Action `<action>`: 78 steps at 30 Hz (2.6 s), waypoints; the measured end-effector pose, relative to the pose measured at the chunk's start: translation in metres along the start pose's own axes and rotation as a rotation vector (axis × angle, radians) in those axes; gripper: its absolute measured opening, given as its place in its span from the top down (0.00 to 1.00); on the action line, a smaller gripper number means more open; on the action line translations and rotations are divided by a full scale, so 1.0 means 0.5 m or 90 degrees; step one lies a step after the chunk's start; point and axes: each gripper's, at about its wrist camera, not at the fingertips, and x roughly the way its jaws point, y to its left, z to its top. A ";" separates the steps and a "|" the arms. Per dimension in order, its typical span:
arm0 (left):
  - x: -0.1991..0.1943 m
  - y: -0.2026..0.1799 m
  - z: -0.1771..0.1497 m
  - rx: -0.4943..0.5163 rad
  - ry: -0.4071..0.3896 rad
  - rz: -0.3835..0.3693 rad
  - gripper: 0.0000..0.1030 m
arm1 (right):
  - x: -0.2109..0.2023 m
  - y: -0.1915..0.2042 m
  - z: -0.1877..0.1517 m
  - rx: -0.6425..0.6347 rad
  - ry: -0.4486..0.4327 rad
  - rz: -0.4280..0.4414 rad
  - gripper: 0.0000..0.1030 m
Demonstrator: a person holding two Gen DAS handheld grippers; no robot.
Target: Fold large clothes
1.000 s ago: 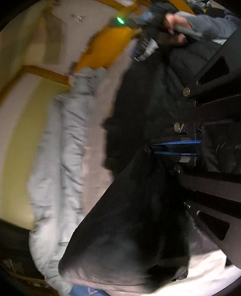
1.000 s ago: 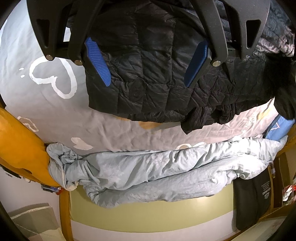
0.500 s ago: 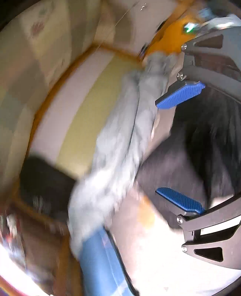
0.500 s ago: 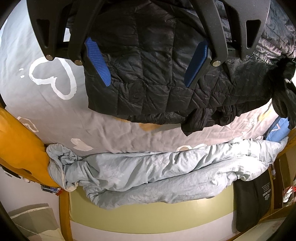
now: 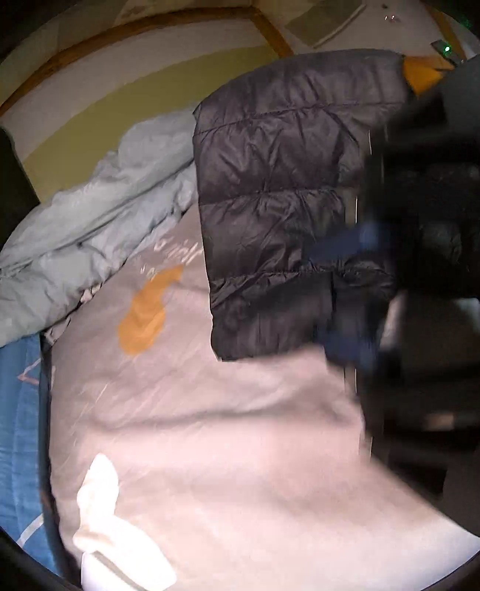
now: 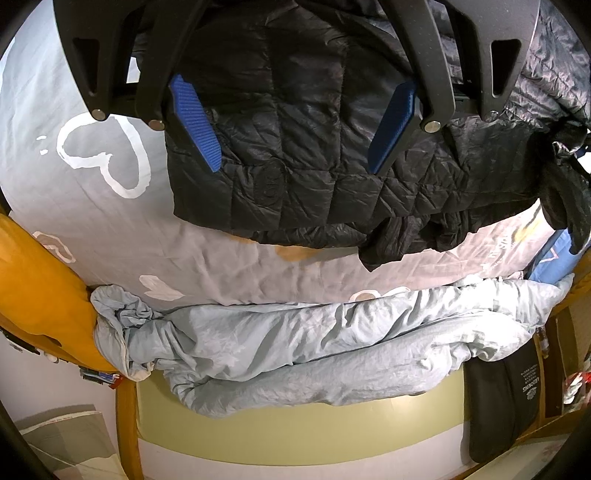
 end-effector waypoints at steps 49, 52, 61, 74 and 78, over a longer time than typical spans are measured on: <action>-0.031 -0.389 -0.193 0.382 -0.086 0.019 0.20 | 0.007 -0.100 0.028 0.119 -0.027 0.081 0.22; 0.027 -0.368 -0.200 0.377 -0.018 0.049 0.20 | 0.018 -0.102 0.042 0.119 -0.022 0.071 0.22; 0.114 -0.344 -0.236 0.394 0.070 0.131 0.20 | 0.050 -0.103 0.066 0.163 0.051 0.110 0.22; 0.127 -0.357 -0.250 0.416 0.072 0.168 0.20 | 0.130 -0.141 0.084 0.169 0.090 0.219 0.34; 0.131 -0.363 -0.259 0.430 0.066 0.184 0.20 | 0.127 -0.125 0.084 0.129 0.083 0.224 0.38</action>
